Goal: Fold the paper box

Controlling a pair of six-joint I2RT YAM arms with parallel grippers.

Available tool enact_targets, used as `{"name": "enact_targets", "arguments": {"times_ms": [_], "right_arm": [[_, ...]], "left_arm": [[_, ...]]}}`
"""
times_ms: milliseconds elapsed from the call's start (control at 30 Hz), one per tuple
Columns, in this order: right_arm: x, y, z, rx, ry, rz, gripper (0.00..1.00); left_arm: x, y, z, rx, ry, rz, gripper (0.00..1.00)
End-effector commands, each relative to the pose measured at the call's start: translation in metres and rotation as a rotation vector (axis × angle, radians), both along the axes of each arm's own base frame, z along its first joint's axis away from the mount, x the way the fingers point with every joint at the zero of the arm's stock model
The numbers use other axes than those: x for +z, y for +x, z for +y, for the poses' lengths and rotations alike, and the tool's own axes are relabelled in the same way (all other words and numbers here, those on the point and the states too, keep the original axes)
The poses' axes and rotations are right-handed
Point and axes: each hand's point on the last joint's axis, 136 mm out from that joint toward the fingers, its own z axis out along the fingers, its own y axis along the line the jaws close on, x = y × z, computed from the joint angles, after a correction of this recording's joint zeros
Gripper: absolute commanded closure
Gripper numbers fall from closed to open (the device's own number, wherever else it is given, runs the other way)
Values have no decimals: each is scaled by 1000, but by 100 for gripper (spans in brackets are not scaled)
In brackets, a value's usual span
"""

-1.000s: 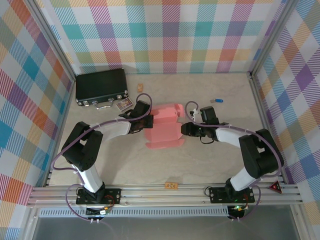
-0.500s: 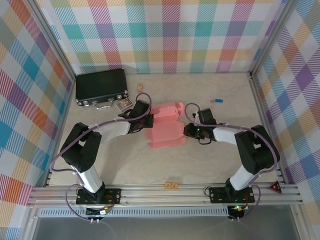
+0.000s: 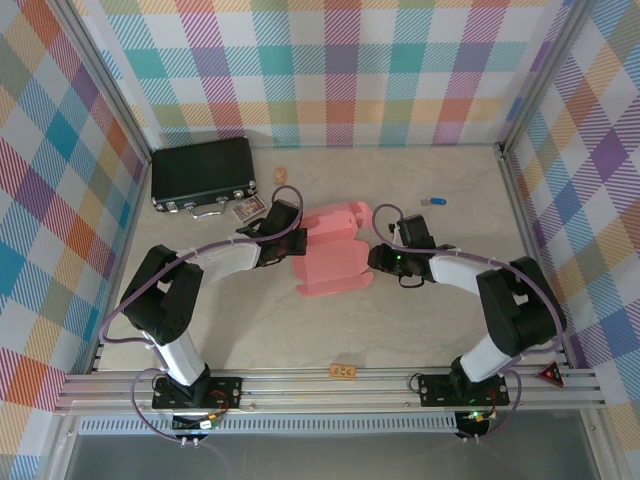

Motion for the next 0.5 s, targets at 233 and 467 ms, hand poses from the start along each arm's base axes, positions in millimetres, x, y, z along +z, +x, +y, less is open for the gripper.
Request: {"name": "enact_targets", "arguments": {"times_ms": [233, 467], "right_arm": [[60, 24, -42, 76, -142, -207, 54], [55, 56, -50, 173, -204, -238, 54]], "left_arm": [[24, 3, -14, -57, -33, -41, 100], [25, 0, -19, -96, -45, -38, 100]]}}
